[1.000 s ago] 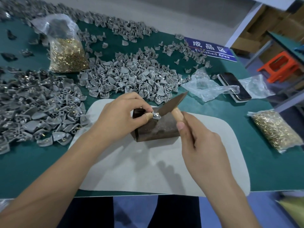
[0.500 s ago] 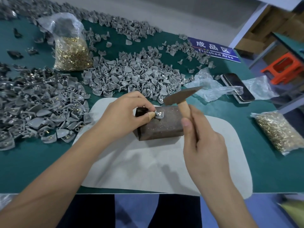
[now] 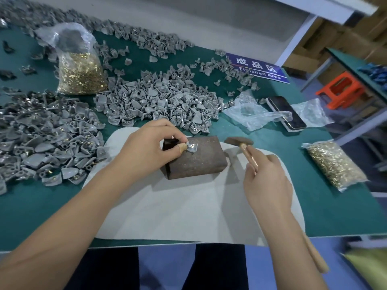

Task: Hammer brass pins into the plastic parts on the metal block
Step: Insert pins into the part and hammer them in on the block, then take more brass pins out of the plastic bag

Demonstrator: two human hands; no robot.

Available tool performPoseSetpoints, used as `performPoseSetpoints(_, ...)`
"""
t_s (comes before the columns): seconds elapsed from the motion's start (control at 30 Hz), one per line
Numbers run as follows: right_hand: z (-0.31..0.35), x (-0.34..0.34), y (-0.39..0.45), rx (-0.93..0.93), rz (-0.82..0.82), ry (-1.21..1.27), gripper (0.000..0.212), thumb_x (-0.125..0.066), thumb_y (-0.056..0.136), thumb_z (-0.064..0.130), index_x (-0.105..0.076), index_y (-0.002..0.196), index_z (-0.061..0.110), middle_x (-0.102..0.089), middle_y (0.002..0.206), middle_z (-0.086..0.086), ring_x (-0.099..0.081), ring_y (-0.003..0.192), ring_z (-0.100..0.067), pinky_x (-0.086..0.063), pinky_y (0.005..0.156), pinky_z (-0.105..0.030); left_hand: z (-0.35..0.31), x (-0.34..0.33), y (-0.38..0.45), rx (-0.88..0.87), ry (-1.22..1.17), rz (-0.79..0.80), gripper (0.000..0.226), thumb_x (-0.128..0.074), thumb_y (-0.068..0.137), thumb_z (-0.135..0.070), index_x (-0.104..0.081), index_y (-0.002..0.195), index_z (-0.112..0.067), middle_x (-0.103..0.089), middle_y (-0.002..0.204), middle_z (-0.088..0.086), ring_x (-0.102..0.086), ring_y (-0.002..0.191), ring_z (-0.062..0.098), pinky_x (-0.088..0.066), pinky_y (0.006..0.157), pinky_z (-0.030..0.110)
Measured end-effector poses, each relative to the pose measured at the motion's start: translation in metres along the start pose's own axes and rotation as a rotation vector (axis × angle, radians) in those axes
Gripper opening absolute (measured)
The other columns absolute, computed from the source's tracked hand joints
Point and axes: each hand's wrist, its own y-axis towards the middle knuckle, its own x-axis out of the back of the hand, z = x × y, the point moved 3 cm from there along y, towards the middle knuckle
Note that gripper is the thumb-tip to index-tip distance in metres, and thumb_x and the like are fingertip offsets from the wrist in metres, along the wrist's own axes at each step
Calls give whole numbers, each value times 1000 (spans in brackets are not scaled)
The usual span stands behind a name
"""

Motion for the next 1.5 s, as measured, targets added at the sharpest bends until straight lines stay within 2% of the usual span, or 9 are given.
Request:
performPoseSetpoints(0.2, 20, -9, 5, 122, -120, 82, 28, -52, 104, 22, -73, 122, 25, -66, 107, -9, -51, 103, -33, -42, 88, -43, 2, -4, -1, -21, -2, -14, 5, -71, 86, -38, -73, 90, -38, -61, 98, -19, -57, 100, 6, -49, 76, 30)
performPoseSetpoints(0.33, 37, -19, -2, 74, 30, 565, 17, -57, 103, 21, -72, 111, 21, -71, 92, 6, -62, 83, -9, -48, 79, -25, -1, -4, -4, -5, 58, -29, 6, -70, 87, -40, -70, 93, -41, -58, 100, -19, -56, 100, 5, -49, 76, 32)
performPoseSetpoints(0.5, 45, -24, -21, 84, 21, 594, 19, -62, 99, 13, -61, 111, 28, -65, 94, 5, -58, 75, -1, -39, 66, -8, -7, -2, -12, -16, 91, 6, 6, -68, 89, -43, -68, 94, -43, -55, 98, -18, -52, 96, 3, -50, 75, 35)
performPoseSetpoints(0.6, 46, -19, -25, 58, 69, 532, 18, -62, 99, 18, -59, 112, 30, -63, 89, 10, -58, 72, 0, -37, 63, -14, -11, 3, -16, -24, 129, 23, 6, -67, 89, -44, -68, 95, -43, -54, 98, -19, -50, 94, 1, -43, 70, 29)
performPoseSetpoints(0.73, 65, -11, -23, 50, -20, 227, 23, -60, 98, 34, -64, 119, 25, -58, 115, -6, -54, 110, -27, -42, 95, -39, -22, 10, -23, 2, 207, -60, 5, -68, 89, -39, -67, 94, -40, -55, 104, -21, -52, 92, -1, -42, 68, 30)
performPoseSetpoints(0.83, 103, -9, -16, 191, -84, 192, 22, -59, 98, 34, -68, 116, 25, -63, 115, -4, -49, 114, -30, -39, 101, -43, -24, 22, -36, 75, 152, -161, 7, -69, 87, -35, -65, 91, -38, -55, 105, -22, -56, 89, 2, -49, 73, 34)
performPoseSetpoints(1.03, 186, -46, -13, 434, 192, 591, 15, -58, 100, 19, -73, 104, 20, -71, 95, 12, -62, 94, -6, -47, 83, -24, -6, 79, -69, 277, 329, -354, 4, -63, 87, -37, -61, 90, -35, -56, 100, -18, -54, 81, 4, -48, 63, 32)
performPoseSetpoints(1.23, 253, -80, -14, 542, 392, 632, 14, -58, 102, 27, -72, 104, 25, -68, 89, 16, -61, 85, 1, -48, 75, -21, 43, 158, -106, 546, 533, -607, 5, -64, 90, -39, -63, 90, -34, -57, 108, -18, -55, 104, 9, -37, 67, 28)
performPoseSetpoints(1.5, 311, -101, -25, 609, 484, 612, 14, -58, 102, 34, -70, 95, 32, -68, 81, 17, -62, 75, 0, -52, 68, -24, 75, 184, -109, 591, 551, -491, 14, -69, 89, -49, -68, 92, -35, -57, 107, -15, -55, 106, 10, -38, 67, 28)
